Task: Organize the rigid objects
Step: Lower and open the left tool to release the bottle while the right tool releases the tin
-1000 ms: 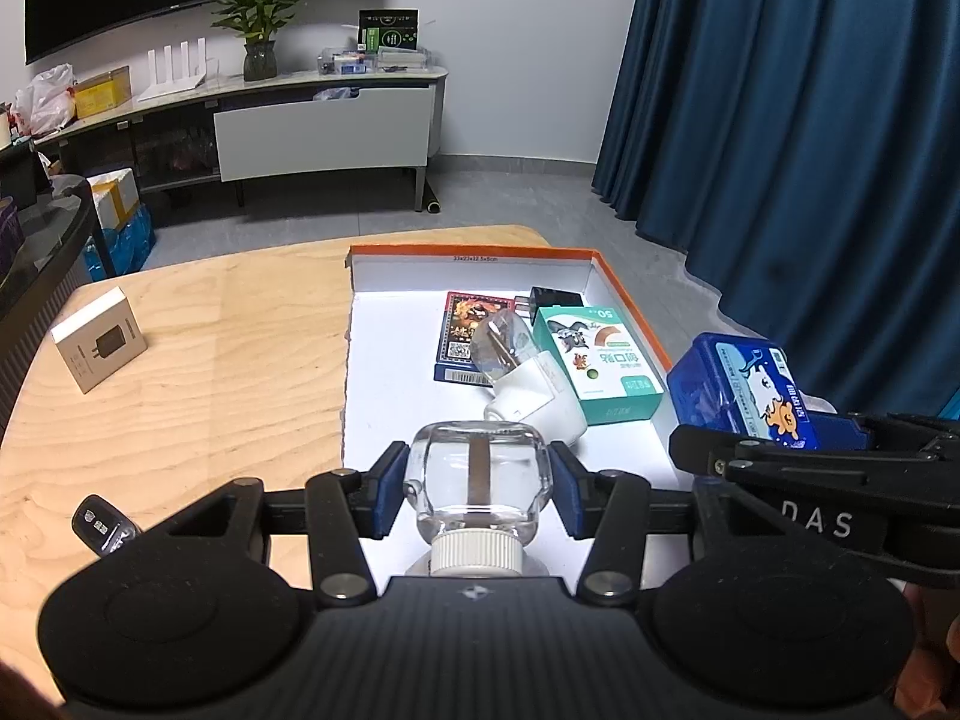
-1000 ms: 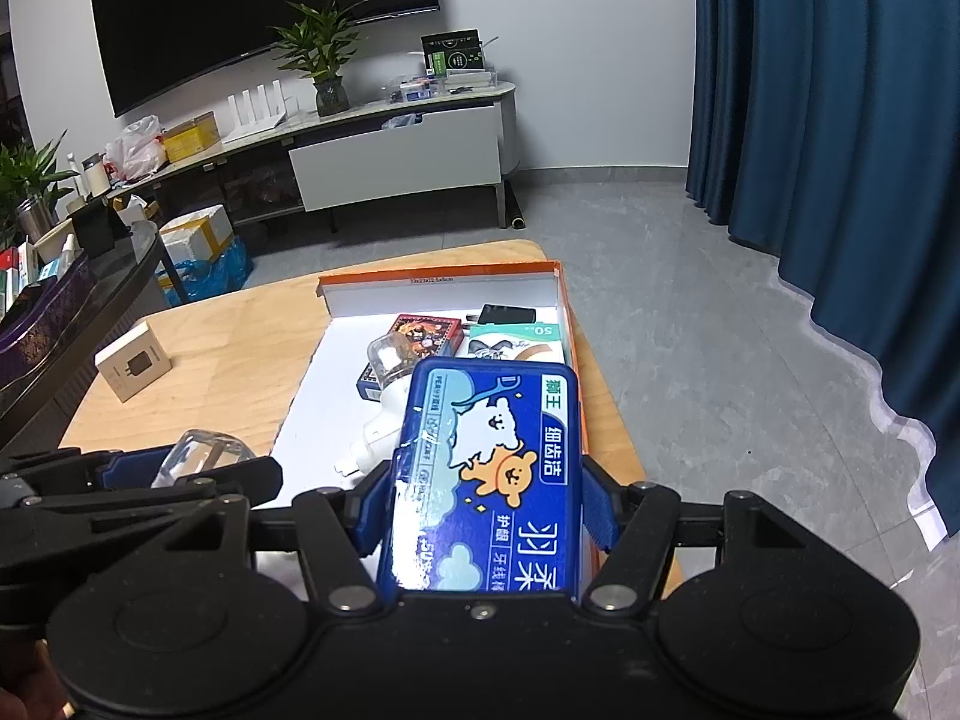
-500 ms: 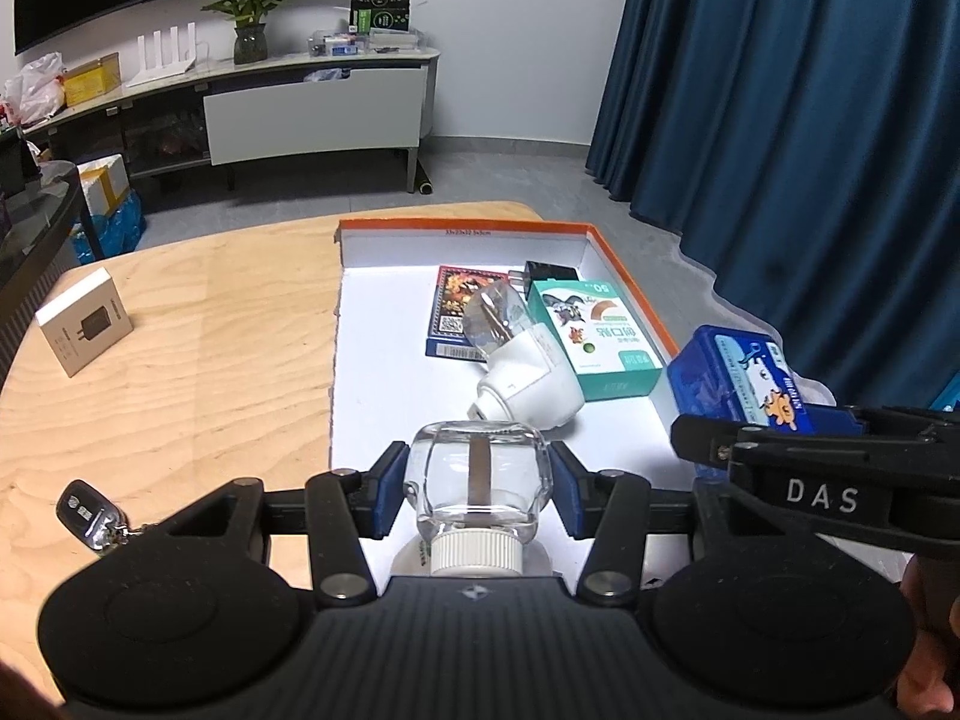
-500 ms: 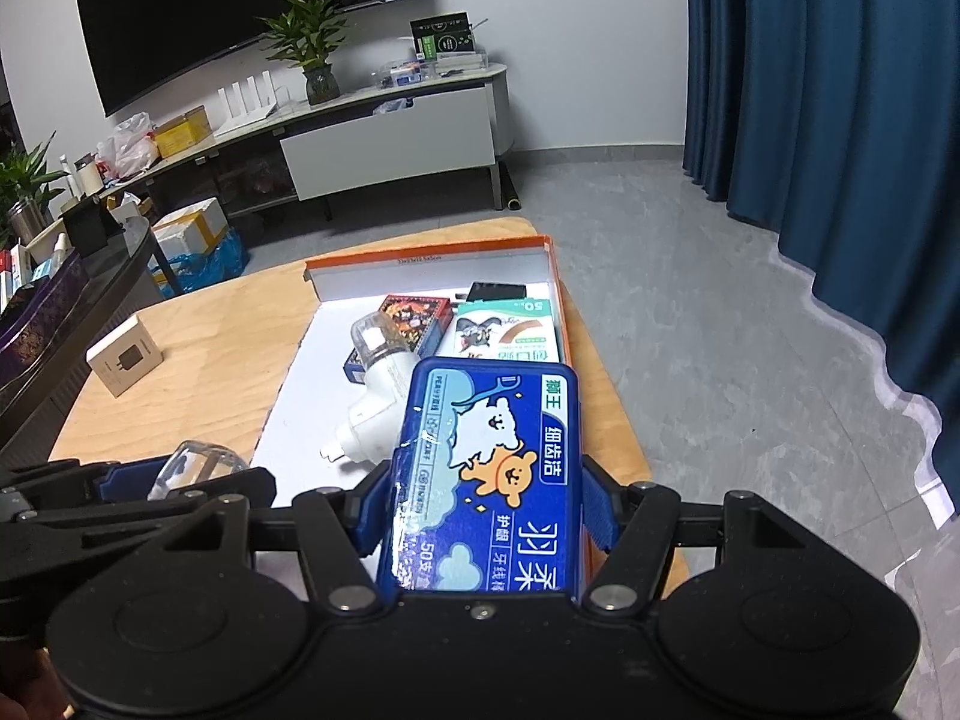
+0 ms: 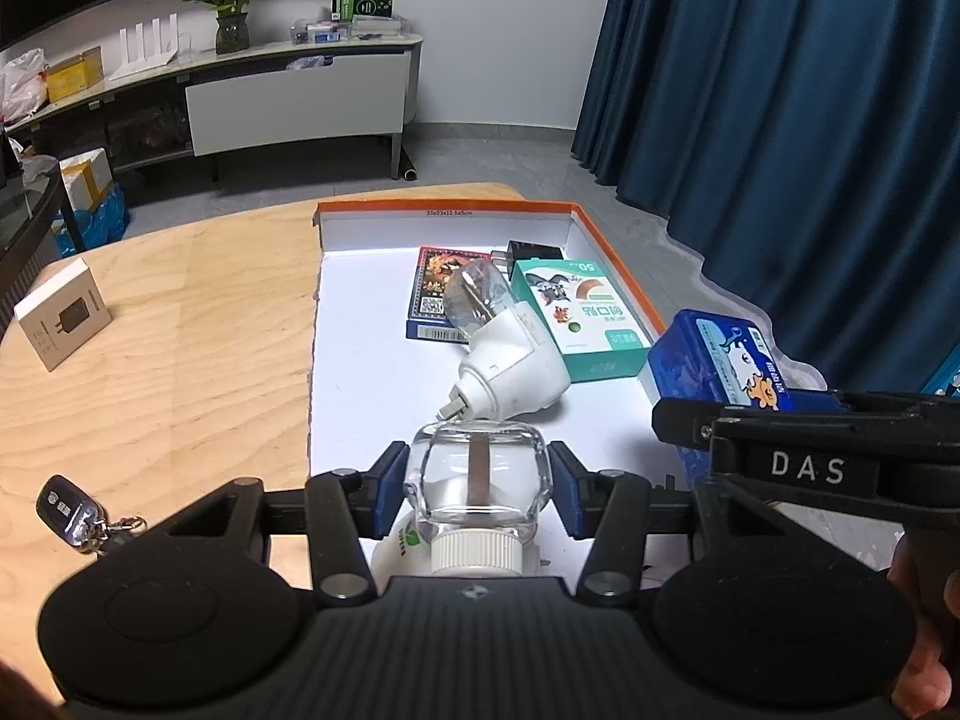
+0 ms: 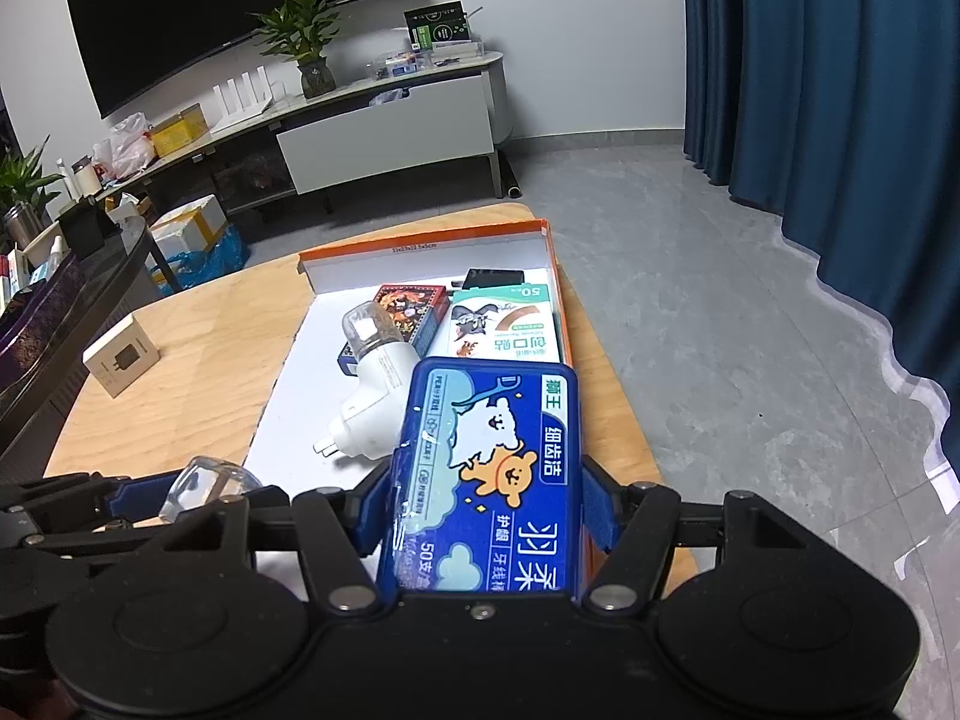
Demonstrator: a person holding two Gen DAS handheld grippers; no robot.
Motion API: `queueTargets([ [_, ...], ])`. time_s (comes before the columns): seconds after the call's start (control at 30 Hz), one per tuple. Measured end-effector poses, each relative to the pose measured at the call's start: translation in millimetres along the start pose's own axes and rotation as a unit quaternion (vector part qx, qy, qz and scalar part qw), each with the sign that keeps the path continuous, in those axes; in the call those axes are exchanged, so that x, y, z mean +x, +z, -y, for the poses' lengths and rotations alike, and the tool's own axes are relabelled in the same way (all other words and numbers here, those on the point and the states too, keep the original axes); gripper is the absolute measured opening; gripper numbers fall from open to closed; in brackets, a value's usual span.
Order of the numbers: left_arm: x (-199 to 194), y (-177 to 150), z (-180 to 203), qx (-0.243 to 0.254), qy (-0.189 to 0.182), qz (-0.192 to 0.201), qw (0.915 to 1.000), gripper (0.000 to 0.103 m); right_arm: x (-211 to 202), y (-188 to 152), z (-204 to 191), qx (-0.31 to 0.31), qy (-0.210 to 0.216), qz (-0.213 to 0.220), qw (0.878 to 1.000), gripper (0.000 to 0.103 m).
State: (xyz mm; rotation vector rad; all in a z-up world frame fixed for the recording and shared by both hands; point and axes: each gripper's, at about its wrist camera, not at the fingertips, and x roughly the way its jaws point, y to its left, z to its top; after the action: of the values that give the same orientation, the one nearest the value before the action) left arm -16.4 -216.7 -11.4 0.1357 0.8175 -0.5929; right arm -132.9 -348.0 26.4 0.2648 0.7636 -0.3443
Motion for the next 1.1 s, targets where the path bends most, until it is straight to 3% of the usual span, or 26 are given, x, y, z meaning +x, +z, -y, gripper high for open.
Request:
queueTargets([
  [0.4,2,-2,9,0.020,-0.009,-0.003,0.9998,0.050,5,2,-3,-0.009,0.002,-0.003,1.000,0.075],
  [0.9,3,-6,24,0.063,-0.065,0.014,0.9958,0.049,15,4,-5,-0.010,0.004,-0.028,1.000,0.077],
  [1.0,1,-6,24,0.063,-0.067,0.020,0.9956,0.053,15,5,-3,-0.003,-0.001,-0.028,1.000,0.077],
  [1.1,-2,-7,21,0.057,-0.063,0.027,0.9960,0.066,13,7,-3,-0.005,-0.003,-0.023,1.000,0.079],
])
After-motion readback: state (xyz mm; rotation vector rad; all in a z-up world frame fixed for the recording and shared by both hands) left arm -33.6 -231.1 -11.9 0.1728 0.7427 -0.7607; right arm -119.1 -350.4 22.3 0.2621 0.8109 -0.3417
